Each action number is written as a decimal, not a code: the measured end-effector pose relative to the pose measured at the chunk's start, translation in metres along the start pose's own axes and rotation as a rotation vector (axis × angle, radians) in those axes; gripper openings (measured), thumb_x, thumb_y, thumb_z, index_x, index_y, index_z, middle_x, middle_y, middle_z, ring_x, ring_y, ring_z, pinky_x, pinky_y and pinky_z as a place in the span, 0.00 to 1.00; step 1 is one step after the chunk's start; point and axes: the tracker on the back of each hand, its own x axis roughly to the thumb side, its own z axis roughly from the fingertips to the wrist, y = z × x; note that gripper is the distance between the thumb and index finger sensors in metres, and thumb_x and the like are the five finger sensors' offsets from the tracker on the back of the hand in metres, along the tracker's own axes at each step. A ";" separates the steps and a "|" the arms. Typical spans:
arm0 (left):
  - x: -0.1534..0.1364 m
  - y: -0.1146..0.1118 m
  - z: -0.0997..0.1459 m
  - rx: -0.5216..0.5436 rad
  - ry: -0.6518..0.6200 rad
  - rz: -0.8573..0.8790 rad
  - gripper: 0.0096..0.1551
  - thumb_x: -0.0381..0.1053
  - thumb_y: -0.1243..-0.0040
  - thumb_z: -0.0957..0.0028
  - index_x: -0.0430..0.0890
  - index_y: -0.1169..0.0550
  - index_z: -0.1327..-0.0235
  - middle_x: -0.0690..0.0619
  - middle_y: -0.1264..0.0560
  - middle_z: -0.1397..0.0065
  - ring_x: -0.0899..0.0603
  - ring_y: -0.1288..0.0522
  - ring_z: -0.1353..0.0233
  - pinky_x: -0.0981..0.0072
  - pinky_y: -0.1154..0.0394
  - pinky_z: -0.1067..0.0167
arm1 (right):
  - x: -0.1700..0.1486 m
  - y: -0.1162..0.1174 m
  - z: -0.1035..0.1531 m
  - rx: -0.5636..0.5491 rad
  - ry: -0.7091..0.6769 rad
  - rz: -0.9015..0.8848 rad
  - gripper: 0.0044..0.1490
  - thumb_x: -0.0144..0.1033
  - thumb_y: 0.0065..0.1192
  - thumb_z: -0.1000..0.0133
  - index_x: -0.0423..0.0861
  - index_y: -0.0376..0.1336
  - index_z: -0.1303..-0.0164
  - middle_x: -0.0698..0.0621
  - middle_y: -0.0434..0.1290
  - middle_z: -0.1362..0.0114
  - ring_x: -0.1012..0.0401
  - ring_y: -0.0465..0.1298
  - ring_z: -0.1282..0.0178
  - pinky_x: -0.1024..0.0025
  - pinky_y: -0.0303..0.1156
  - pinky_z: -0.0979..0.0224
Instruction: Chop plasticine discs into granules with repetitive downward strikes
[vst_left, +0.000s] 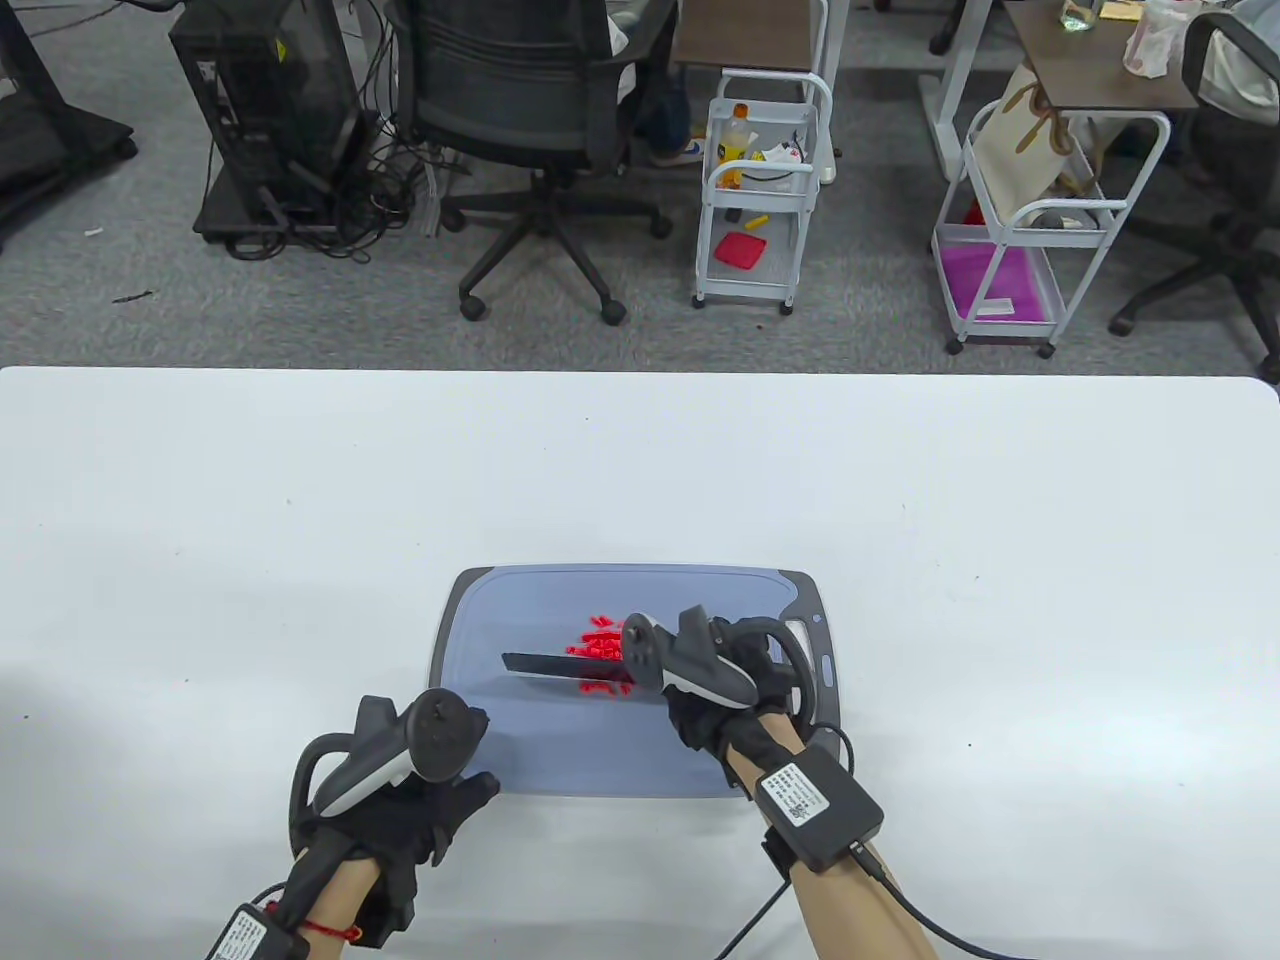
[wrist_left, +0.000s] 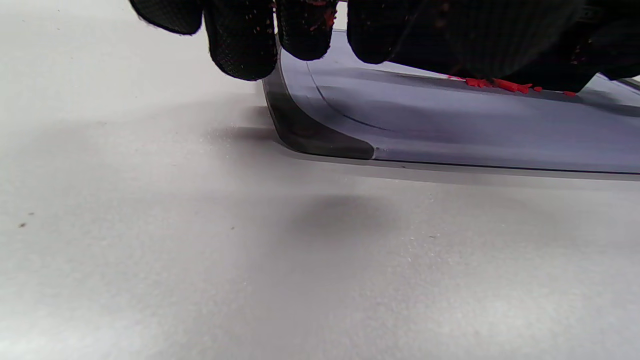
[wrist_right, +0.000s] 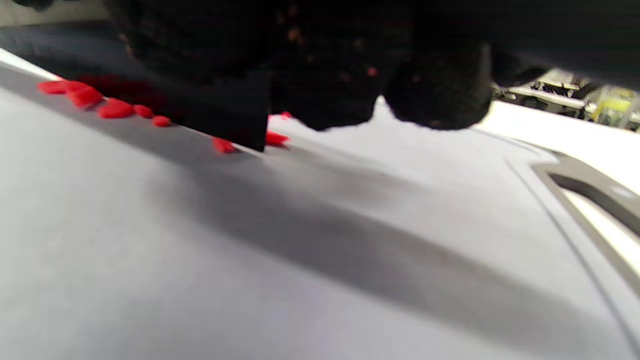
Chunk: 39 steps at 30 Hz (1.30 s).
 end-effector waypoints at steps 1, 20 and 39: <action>0.000 -0.001 0.000 -0.005 0.000 -0.002 0.45 0.69 0.50 0.52 0.56 0.36 0.18 0.44 0.42 0.09 0.30 0.34 0.17 0.31 0.41 0.26 | 0.000 -0.001 -0.001 0.013 -0.003 -0.010 0.29 0.46 0.61 0.53 0.50 0.71 0.42 0.59 0.83 0.60 0.52 0.84 0.53 0.39 0.73 0.36; -0.002 -0.005 -0.004 -0.017 -0.007 -0.003 0.45 0.69 0.50 0.52 0.56 0.36 0.19 0.44 0.42 0.09 0.31 0.34 0.17 0.32 0.41 0.26 | -0.043 -0.002 -0.017 0.183 0.077 -0.218 0.29 0.45 0.66 0.49 0.49 0.75 0.39 0.53 0.84 0.53 0.47 0.83 0.46 0.35 0.69 0.34; 0.000 -0.002 0.001 0.003 -0.018 -0.007 0.45 0.69 0.50 0.52 0.56 0.36 0.19 0.44 0.42 0.09 0.30 0.34 0.17 0.31 0.41 0.26 | -0.089 0.005 0.048 0.138 0.432 -0.413 0.31 0.49 0.66 0.46 0.49 0.71 0.34 0.53 0.84 0.49 0.53 0.90 0.64 0.50 0.82 0.56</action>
